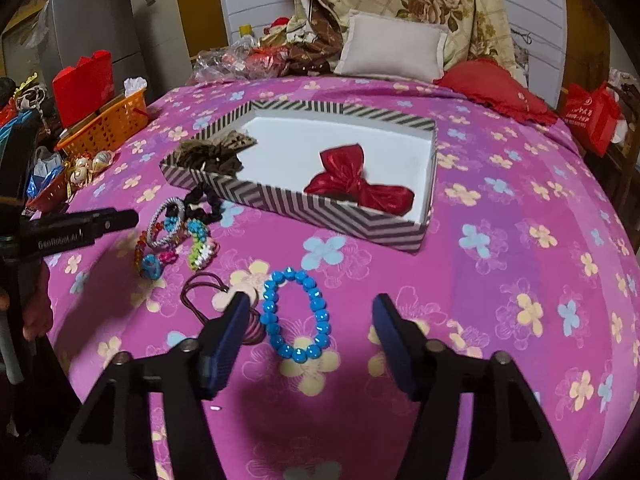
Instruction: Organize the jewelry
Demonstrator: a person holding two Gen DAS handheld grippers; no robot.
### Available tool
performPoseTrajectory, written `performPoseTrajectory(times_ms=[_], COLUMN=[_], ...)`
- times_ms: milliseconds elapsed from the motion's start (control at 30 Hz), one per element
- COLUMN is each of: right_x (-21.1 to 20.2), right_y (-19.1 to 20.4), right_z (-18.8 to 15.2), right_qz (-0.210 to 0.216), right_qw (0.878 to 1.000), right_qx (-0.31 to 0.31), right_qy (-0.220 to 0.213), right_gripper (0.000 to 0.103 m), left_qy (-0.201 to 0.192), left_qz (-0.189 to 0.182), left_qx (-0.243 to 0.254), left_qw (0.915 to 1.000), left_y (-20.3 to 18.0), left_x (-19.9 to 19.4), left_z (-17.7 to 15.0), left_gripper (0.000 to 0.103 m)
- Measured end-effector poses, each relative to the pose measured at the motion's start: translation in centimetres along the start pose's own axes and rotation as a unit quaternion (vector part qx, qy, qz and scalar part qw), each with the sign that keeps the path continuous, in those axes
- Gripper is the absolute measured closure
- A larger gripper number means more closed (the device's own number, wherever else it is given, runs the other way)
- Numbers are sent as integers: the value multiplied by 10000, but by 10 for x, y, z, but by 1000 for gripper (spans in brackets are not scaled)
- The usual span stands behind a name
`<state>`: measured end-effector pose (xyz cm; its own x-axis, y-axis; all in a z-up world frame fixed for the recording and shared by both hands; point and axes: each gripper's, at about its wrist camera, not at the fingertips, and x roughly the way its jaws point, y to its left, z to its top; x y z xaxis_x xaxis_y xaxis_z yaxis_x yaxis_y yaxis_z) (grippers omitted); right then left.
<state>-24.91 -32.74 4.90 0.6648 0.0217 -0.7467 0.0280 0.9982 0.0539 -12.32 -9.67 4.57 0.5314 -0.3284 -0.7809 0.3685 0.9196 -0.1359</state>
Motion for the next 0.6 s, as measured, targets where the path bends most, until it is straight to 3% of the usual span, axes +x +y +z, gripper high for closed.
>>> performPoseTrajectory(times_ms=[67,600], right_x=[6,49], right_y=[0,6], right_z=[-1,5], right_qz=[70,-282], right_qw=[9999,9962], right_qx=[-9,-584], right_qy=[103,588], right_gripper=[56,72], left_qy=[69,372], left_qz=[-5,-57], left_qx=[3,188], left_qw=[10000,9991], left_y=[2,2], left_x=[5,29], left_z=[2,12], left_gripper=[65,65])
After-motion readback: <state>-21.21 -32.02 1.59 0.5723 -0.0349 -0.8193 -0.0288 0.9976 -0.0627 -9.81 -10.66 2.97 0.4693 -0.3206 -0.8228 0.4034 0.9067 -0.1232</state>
